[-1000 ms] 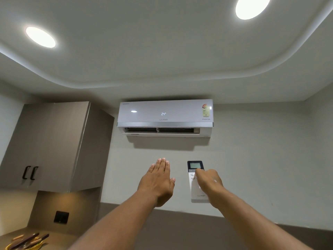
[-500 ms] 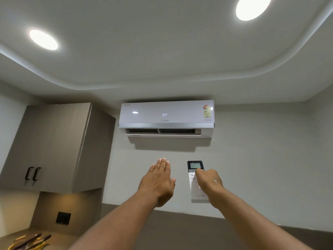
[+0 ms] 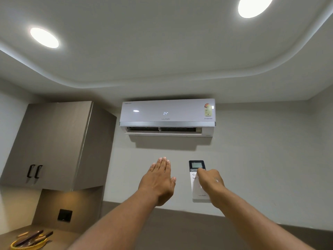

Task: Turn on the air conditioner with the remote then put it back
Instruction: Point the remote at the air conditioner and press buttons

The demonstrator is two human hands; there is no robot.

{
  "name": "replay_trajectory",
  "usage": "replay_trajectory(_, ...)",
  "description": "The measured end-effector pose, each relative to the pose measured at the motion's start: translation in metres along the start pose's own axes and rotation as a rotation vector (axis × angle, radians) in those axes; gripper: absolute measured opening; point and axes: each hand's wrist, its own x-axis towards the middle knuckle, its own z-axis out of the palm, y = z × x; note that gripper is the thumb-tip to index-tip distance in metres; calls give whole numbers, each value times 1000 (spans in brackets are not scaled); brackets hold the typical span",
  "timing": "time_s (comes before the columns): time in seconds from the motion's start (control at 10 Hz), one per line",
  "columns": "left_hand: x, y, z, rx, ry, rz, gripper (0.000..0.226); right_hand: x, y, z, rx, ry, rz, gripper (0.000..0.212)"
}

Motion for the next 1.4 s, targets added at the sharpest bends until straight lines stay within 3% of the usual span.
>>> replay_trajectory(0.8,-2,-5,-3,10,-9,-9,66,0,0,9,51,-20,-1,17)
replay_trajectory(1.4,1,-5,2,-49,-30,-8,66,7,8,21,-114,105,-127,37)
